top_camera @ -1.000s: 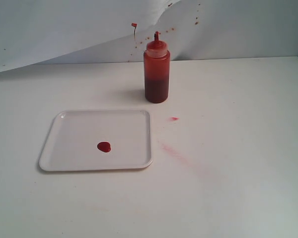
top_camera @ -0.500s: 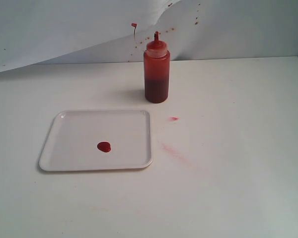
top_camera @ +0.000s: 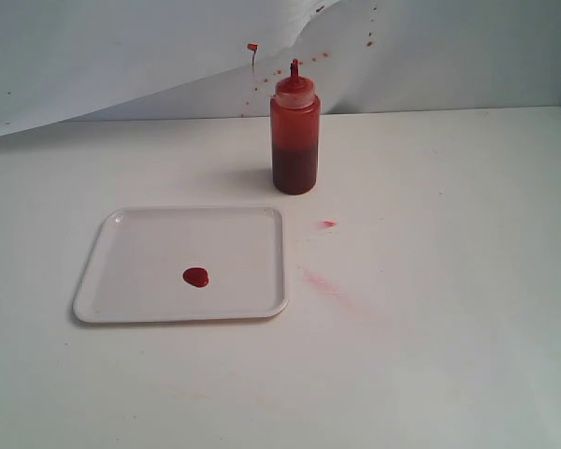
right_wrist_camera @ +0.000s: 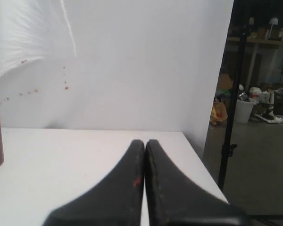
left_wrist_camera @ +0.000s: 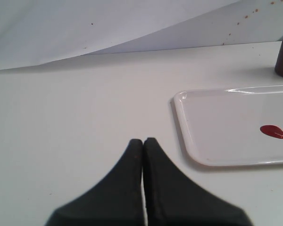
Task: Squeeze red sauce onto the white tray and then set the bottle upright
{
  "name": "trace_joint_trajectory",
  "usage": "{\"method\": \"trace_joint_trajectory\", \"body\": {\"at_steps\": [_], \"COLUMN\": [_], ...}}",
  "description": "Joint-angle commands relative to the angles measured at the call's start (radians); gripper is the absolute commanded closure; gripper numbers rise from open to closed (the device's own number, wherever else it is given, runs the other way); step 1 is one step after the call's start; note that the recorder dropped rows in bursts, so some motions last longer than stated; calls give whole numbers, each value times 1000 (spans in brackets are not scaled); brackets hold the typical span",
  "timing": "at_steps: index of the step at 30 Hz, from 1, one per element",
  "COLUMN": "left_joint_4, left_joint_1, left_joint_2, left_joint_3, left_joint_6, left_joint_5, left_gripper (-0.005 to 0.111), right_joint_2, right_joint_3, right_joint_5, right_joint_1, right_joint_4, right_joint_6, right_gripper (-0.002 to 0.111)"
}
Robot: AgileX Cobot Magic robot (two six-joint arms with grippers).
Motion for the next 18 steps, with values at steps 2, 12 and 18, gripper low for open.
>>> {"method": "trace_joint_trajectory", "body": {"at_steps": [2,12,18], "left_joint_4": [-9,-9,-9], "left_joint_1": [1,1,1], "left_joint_2": [-3,-3,-3], "left_joint_3": [5,5,5], "left_joint_6": [-4,-2,-2], "left_joint_5": [-15,-15,-15], "left_gripper": [107,107,107], "right_joint_2": [-21,-21,-21], "right_joint_3": [82,106,106], "right_joint_5": [-18,38,171], "right_joint_1": [-6,-6,-6], "right_joint_4": [-53,-78,-97], "right_joint_6": [94,119,44], "right_gripper": [108,108,108]}}
